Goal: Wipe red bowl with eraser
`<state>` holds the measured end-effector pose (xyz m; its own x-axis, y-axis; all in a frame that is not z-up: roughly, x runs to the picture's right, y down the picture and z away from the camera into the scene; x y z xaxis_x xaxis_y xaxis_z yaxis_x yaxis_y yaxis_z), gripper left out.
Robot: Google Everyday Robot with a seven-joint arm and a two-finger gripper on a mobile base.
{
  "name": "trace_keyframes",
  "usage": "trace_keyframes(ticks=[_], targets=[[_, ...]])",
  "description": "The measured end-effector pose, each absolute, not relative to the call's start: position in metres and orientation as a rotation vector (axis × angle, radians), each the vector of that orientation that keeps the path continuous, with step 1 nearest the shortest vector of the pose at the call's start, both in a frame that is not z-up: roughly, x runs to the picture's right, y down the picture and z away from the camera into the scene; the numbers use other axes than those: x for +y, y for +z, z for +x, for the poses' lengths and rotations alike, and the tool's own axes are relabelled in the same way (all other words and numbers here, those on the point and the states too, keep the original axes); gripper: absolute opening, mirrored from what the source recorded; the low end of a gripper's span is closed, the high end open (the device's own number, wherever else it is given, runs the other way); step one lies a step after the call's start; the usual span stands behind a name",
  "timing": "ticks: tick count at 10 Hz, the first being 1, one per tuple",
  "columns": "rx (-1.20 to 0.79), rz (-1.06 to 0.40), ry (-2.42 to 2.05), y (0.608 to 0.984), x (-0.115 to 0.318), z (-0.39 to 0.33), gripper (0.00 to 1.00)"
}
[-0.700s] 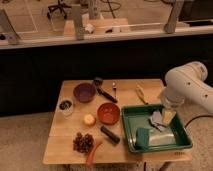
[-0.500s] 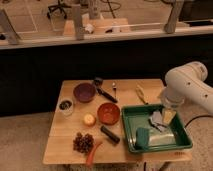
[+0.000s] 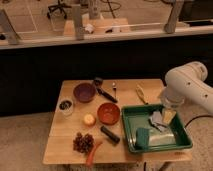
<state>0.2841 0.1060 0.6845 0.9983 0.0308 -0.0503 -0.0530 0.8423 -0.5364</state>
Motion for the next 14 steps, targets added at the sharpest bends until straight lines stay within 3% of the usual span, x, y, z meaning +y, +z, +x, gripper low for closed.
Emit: trace_keyframes(ticks=[11,14], targets=[[0.036,-0.569,0.048,0.684,0.106,0.284,0.80],[-0.025,-0.557,0.082,0.654,0.102,0.269,0.80]])
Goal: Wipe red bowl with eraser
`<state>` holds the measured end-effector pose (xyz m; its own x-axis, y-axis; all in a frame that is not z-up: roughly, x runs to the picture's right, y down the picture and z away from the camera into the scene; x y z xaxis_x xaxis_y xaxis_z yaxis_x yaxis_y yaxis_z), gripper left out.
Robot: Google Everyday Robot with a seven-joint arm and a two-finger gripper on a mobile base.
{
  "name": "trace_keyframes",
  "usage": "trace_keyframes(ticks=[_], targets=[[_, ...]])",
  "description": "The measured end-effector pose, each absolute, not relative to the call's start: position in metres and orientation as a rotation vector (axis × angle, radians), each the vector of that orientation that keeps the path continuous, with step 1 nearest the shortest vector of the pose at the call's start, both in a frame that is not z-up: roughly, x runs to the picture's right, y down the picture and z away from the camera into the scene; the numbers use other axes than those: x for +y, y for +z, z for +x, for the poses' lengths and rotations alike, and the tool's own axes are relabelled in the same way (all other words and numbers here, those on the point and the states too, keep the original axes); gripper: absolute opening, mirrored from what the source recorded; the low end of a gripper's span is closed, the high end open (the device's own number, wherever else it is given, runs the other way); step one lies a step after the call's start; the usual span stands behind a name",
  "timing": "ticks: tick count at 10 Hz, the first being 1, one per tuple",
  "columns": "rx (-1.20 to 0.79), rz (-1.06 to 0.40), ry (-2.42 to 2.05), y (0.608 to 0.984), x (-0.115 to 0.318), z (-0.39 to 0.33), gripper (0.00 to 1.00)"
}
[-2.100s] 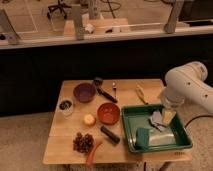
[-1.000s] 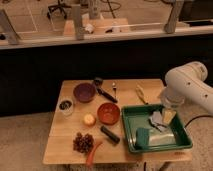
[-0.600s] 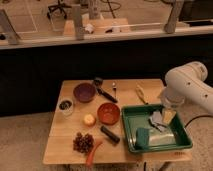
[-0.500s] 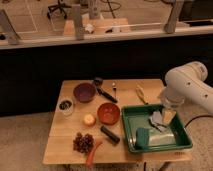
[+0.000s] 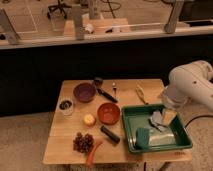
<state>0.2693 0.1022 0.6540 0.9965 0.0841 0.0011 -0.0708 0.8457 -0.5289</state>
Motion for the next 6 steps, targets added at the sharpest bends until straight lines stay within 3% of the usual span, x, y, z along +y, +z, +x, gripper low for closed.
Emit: trace_keyframes(ticks=[6], targets=[[-0.167,-0.518,0.010,0.613,0.137,0.175,0.80]])
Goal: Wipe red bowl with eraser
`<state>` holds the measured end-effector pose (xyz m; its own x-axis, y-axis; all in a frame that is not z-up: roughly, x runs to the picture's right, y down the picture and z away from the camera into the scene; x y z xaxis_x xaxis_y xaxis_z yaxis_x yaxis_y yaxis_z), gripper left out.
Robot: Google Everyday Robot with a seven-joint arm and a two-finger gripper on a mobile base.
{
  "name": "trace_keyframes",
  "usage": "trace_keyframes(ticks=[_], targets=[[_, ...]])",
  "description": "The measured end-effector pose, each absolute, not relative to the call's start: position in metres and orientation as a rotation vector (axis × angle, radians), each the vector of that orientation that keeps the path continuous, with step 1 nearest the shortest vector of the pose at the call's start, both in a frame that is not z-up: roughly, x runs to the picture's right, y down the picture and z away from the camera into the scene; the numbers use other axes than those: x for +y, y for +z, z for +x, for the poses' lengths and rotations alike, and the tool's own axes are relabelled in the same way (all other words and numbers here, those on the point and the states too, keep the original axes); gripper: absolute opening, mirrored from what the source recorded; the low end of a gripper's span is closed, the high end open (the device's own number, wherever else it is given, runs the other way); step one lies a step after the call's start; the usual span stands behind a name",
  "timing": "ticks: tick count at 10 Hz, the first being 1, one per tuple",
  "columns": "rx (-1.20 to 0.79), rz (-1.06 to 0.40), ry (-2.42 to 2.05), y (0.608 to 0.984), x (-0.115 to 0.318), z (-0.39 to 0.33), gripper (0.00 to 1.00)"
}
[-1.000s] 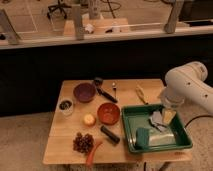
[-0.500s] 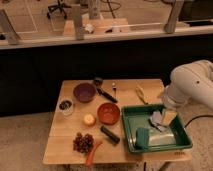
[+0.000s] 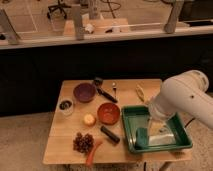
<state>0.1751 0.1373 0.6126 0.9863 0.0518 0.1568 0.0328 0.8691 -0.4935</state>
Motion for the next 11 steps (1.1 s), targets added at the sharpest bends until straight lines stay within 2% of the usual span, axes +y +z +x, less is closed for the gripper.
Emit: trace_keyframes(ticks=[2,8,11], targets=[[-0.213,-0.526,-0.054,0.609,0.152,0.153,0.80],[-0.215,-0.534,-0.069,0.611,0.155,0.150,0.80],[-0.227,-0.613,-0.090,0.636,0.174,0.119,0.80]])
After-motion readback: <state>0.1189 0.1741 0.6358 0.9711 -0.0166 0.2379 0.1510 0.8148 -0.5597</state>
